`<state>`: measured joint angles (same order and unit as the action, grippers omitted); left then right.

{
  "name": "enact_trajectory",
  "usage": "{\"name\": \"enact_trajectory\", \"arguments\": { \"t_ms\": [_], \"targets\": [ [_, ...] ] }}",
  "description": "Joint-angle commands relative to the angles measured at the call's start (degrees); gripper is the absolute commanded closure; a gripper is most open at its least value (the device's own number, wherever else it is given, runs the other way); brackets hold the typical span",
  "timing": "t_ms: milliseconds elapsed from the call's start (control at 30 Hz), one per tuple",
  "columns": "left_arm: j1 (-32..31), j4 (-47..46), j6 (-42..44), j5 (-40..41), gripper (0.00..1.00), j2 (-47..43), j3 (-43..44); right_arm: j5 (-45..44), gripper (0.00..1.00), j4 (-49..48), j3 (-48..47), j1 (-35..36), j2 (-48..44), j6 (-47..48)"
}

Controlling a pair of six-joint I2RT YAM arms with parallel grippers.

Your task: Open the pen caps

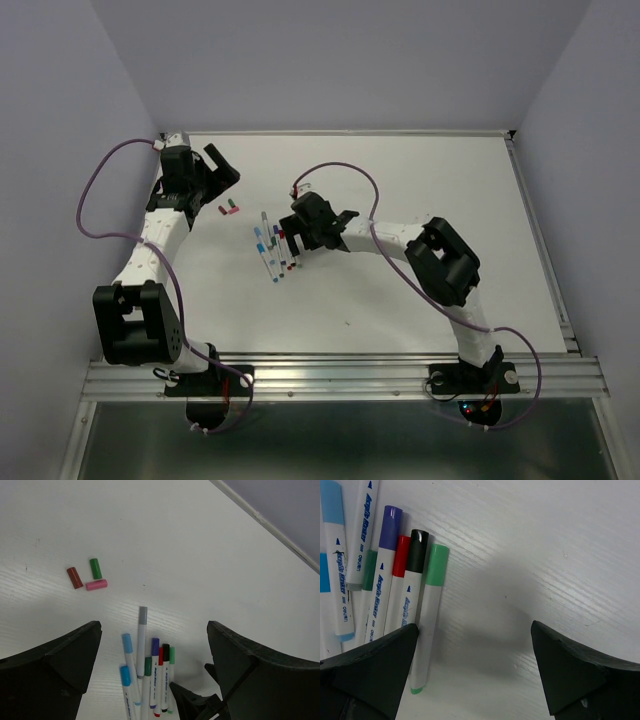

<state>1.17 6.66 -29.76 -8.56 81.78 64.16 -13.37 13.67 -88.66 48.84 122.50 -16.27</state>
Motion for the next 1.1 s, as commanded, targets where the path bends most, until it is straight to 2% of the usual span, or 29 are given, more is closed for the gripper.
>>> {"name": "enact_trajectory", "arguments": {
  "t_ms": [0, 333, 433, 467, 500, 633, 667, 733, 833, 967, 1067],
  "targets": [
    [-0.2, -2.0, 1.19, -0.32, 0.01, -1.62, -0.88, -1.66, 0.0, 1.53, -2.04, 1.08, 1.69, -0.34],
    [-0.29, -2.08, 1.11, -0.5, 0.01, -1.8, -1.06, -3.59, 0.01, 3.46, 0.33, 1.61, 1.69, -1.57],
    [-0.29, -2.09, 1.02, -0.5, 0.01, -1.89, -1.06, -4.39, 0.32, 3.47, 1.91, 2.14, 0.64, -2.45],
    [-0.29, -2.09, 1.02, -0.41, 0.01, -2.06, -0.97, -4.56, 0.54, 3.29, 2.87, 2.14, -0.23, -2.88],
    [-0.29, -2.09, 1.02, -0.41, 0.01, -2.06, -0.97, -4.48, 0.6, 3.38, 3.4, 2.14, -0.59, -3.06],
    [-0.2, -2.17, 0.84, -0.41, 0.01, -1.97, -0.71, -4.21, 0.73, 3.47, 5.86, 2.14, -2.35, -3.5],
    [-0.29, -2.17, 0.84, -0.58, 0.01, -1.89, -0.62, -4.39, 0.82, 3.38, 6.39, 2.14, -2.7, -3.59],
    [-0.29, -2.26, 0.67, -1.02, 0.01, -1.8, -0.7, -4.39, 0.86, 3.47, 7.36, 2.14, -3.75, -3.42],
    [-0.46, -2.26, 0.49, -1.99, 0.01, -1.53, -0.7, -5.17, 0.99, 3.29, 8.24, 2.14, -5.59, -2.8],
    [-0.9, -3.13, 0.67, -3.74, 0.01, -1.62, -1.14, -6.5, 0.99, -0.91, 10.95, 2.14, -9.89, -0.61],
    [-0.91, -4.98, 0.84, -8.82, 0.01, -1.71, -1.49, -4.31, 0.99, -7.85, 13.68, 2.14, -15.16, 0.62]
  ]
}}
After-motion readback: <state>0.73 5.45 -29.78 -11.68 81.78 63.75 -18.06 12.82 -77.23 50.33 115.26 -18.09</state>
